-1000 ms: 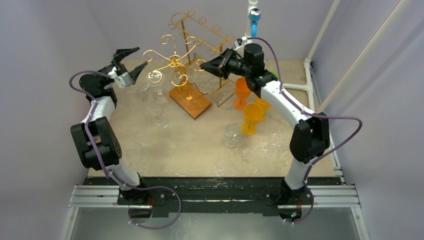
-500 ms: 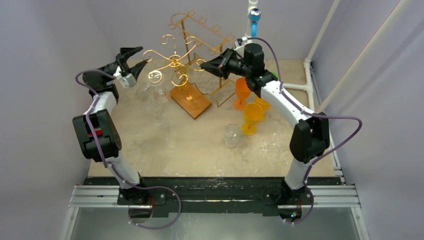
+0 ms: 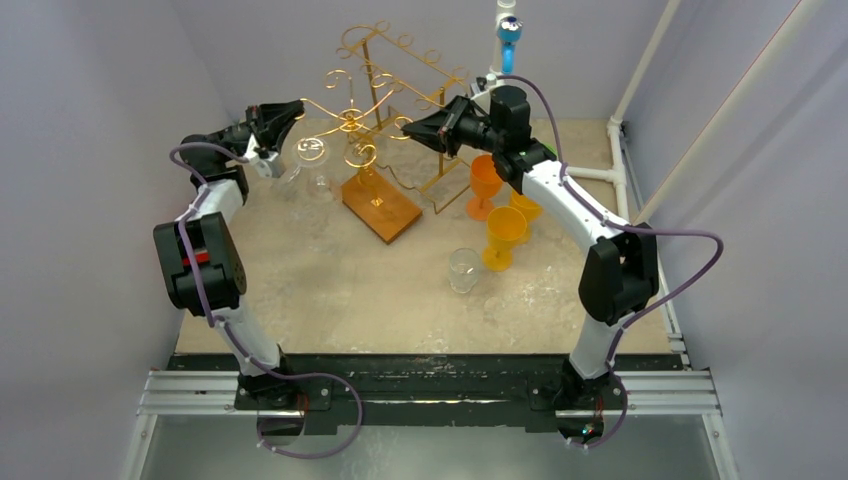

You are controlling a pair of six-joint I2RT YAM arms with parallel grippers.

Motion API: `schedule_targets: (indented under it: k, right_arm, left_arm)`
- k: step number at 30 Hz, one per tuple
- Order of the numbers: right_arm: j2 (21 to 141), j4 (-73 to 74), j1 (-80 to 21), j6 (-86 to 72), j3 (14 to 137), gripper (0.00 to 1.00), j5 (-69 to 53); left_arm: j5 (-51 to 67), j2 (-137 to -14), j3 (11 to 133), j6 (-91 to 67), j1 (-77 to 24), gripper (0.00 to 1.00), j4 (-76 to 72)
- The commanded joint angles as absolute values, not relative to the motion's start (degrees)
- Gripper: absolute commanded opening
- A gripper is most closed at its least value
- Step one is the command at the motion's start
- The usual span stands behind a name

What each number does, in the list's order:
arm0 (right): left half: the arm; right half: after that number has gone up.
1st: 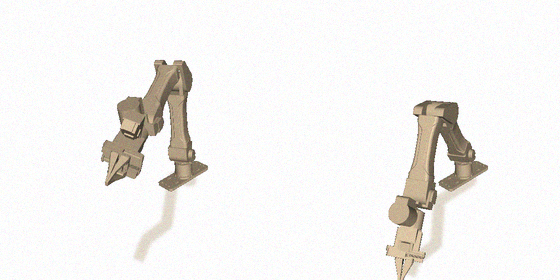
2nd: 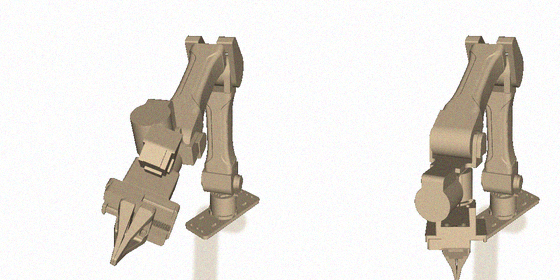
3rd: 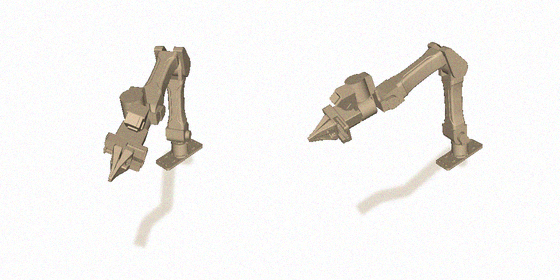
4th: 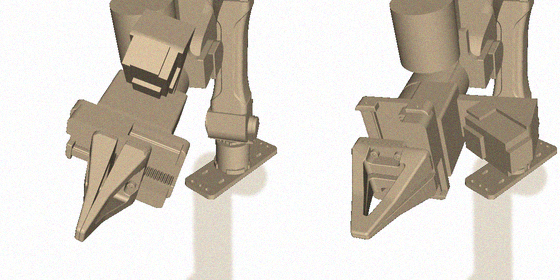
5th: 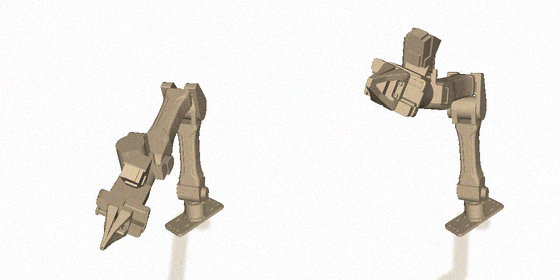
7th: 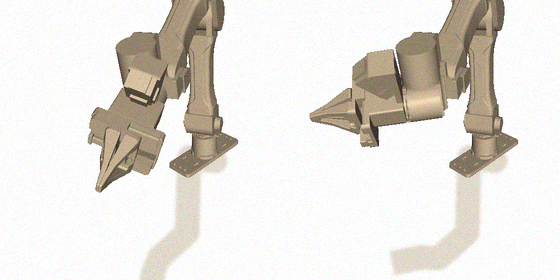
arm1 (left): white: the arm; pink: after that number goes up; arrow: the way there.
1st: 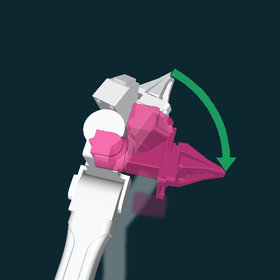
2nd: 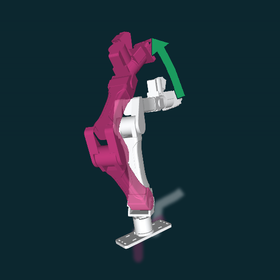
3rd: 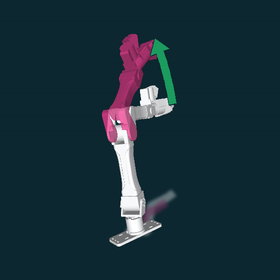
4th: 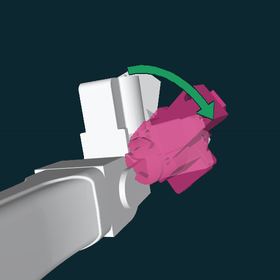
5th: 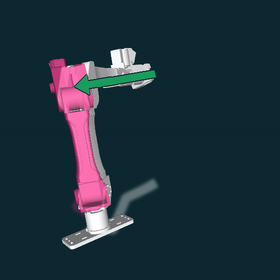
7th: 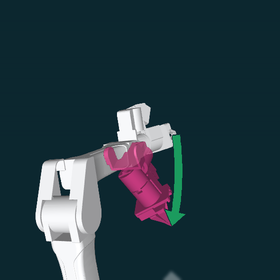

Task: Place the wine glass upside down on the wine glass rack
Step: Adjust the wine rack at the center of the board.

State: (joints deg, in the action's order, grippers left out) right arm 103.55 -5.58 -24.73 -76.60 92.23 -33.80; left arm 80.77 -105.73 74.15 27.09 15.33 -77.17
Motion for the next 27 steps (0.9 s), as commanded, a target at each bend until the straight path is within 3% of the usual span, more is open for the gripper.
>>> schedule_targets:
  k: [1,15,20,27]
  right_arm:
    - [102.5,-6.3,-24.5,-74.7,92.3,0.00,-33.5]
    - [95.0,-3.1,-24.5,-71.6,88.6,0.00,-33.1]
    - [93.2,-0.8,-24.1,-68.6,86.9,0.00,-32.9]
    - [92.5,-1.7,-23.0,-65.7,83.4,0.00,-34.4]
  left_arm:
    - [78.8,-99.2,74.1,22.1,15.1,0.00,-102.0]
    - [87.1,-81.9,60.7,7.5,16.3,0.00,-102.0]
    - [89.2,-75.8,51.9,9.8,16.4,0.00,-102.0]
    - [88.0,-72.0,48.3,13.6,16.4,0.00,-101.9]
